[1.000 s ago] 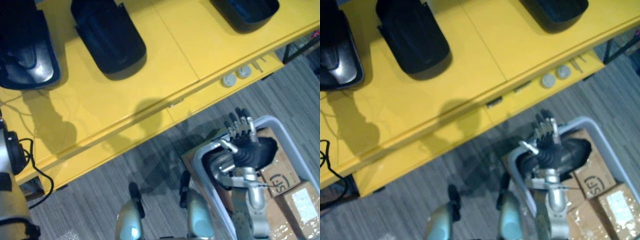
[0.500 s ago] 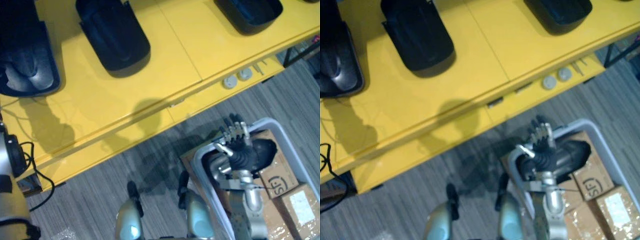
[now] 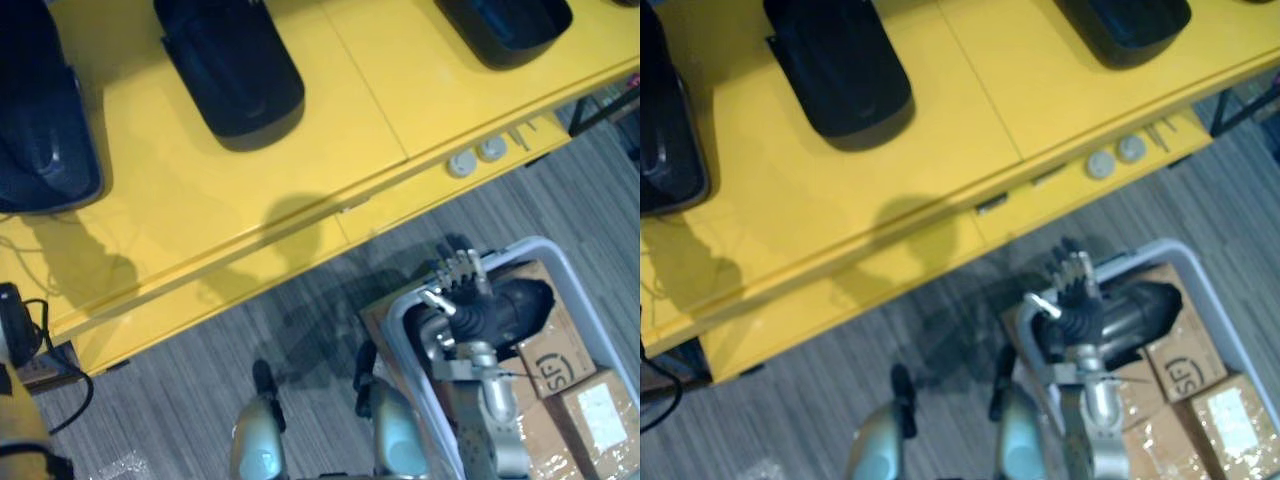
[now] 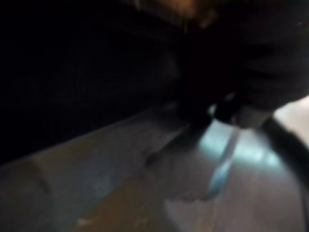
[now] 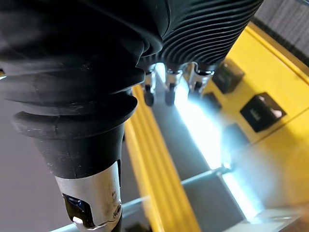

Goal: Walk over and take plastic housings, then place them on the shelf

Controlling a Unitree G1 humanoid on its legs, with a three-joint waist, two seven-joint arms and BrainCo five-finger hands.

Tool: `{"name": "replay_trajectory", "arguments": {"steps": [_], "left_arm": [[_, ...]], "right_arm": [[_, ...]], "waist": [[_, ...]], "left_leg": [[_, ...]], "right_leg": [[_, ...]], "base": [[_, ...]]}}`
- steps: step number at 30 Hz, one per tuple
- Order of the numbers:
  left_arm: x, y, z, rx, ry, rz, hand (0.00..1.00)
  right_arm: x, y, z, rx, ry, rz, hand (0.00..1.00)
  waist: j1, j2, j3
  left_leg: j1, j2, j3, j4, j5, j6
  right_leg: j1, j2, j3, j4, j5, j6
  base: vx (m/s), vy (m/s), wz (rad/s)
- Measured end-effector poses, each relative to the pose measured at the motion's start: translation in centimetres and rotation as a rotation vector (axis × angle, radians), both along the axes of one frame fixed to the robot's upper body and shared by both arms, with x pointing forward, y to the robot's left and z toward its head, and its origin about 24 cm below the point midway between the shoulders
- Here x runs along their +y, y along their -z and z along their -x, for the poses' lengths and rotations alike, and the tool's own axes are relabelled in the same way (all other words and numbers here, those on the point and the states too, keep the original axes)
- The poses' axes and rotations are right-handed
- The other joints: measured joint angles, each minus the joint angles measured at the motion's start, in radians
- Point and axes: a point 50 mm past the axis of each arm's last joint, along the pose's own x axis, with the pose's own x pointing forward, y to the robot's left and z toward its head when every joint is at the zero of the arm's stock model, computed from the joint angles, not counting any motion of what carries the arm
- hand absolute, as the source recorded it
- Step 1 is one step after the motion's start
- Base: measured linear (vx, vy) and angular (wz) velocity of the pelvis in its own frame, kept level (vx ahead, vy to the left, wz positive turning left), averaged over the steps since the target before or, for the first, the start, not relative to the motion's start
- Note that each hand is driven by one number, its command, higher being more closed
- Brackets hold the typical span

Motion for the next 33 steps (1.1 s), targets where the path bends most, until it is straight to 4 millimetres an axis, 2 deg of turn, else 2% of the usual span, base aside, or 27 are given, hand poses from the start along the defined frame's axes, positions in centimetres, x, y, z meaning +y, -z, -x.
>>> {"name": "replay_trajectory", "arguments": {"steps": [4, 9, 13, 21, 27, 30, 32, 33], "left_arm": [[0.4, -0.3, 0.5, -0.035, -0.008, 0.024, 0.0], [0.5, -0.1, 0.5, -0.057, -0.014, 0.039, 0.0], [0.5, -0.2, 0.6, -0.104, -0.018, 0.069, 0.0], [-1.5, 0.7, -1.4, -0.177, 0.024, 0.128, 0.0], [-2.0, -0.2, -1.4, -0.241, 0.037, 0.122, 0.0], [-3.4, -1.1, -2.0, -0.291, 0.077, 0.097, 0.0], [-6.0, -2.4, -2.9, -0.382, 0.169, 0.069, 0.0], [-6.6, -2.7, -2.9, -0.405, 0.194, 0.054, 0.0]], "right_arm": [[0.2, -0.5, -0.4, -0.024, -0.008, -0.001, 0.0], [0.6, -1.0, -0.6, -0.047, -0.028, -0.002, 0.0], [2.1, -1.4, -0.9, -0.069, -0.096, -0.009, 0.0], [4.9, -2.8, -1.7, -0.135, -0.243, 0.015, 0.0], [5.3, -3.0, -1.8, -0.144, -0.27, 0.033, 0.0], [5.2, -2.7, -1.9, -0.13, -0.269, 0.051, 0.0], [5.1, -2.7, -2.0, -0.13, -0.265, 0.074, 0.0], [5.2, -2.8, -2.1, -0.136, -0.266, 0.079, 0.0]], "waist": [[-0.001, -0.013, 0.04], [0.001, -0.013, 0.041], [-0.002, -0.013, 0.041], [-0.001, -0.014, 0.041], [0.004, -0.015, 0.04], [0.016, -0.016, 0.039], [0.021, -0.019, 0.036], [0.02, -0.021, 0.035]], "left_leg": [[-0.01, 0.001, -0.003, 0.003, 0.0, 0.0], [-0.027, 0.002, -0.009, 0.009, 0.0, 0.0], [-0.033, 0.003, -0.012, 0.016, 0.001, 0.0], [-0.033, -0.007, -0.051, 0.017, 0.008, 0.003], [-0.031, -0.017, -0.07, 0.018, 0.018, 0.005], [-0.009, -0.021, -0.075, 0.014, 0.024, 0.006], [0.02, -0.024, -0.092, 0.006, 0.029, 0.005], [0.029, -0.025, -0.095, -0.004, 0.033, 0.005]], "right_leg": [[-0.014, -0.001, 0.0, 0.012, -0.001, -0.002], [-0.026, -0.001, -0.004, 0.015, -0.001, -0.002], [-0.025, -0.002, -0.01, 0.015, -0.002, -0.004], [-0.01, -0.018, -0.04, 0.04, -0.009, -0.013], [-0.008, -0.034, -0.045, 0.074, -0.024, -0.012], [0.015, -0.037, -0.048, 0.077, -0.026, -0.012], [0.054, -0.04, -0.067, 0.074, -0.033, -0.011], [0.062, -0.041, -0.071, 0.072, -0.034, -0.011]], "base": [[0.0, 0.002, 0.01], [0.0, 0.003, 0.02], [0.0, 0.003, 0.01], [-0.01, 0.024, 0.14], [-0.03, 0.023, 0.12], [-0.04, 0.018, 0.04], [-0.04, 0.008, 0.17], [-0.05, 0.002, 0.2]]}}
